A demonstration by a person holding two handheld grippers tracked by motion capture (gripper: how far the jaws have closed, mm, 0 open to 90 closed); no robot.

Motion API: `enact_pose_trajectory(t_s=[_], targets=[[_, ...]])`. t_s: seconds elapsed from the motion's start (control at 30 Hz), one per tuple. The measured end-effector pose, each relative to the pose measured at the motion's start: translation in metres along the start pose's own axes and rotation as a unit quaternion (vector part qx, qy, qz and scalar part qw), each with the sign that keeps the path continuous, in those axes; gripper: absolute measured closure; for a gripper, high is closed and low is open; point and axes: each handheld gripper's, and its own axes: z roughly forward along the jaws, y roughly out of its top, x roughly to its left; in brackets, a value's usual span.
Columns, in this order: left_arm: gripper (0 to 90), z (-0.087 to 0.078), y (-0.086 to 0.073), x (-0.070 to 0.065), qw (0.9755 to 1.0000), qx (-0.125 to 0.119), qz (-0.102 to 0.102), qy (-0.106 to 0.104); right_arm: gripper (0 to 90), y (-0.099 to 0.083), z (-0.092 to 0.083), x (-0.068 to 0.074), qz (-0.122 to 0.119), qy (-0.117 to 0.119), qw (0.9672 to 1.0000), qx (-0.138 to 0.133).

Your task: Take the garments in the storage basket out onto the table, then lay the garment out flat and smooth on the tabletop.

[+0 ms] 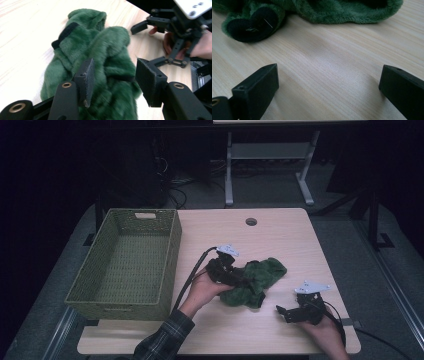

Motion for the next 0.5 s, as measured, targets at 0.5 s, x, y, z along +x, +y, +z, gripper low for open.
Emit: enact_pose_trajectory(t_s=[0.5], targets=[[51.3, -0.009, -0.031, -0.031, 0.9996, -0.001, 0.028, -0.007, 10.6, 0.01, -0.007, 0.012, -0.021, 0.026, 0.9994, -0.004]])
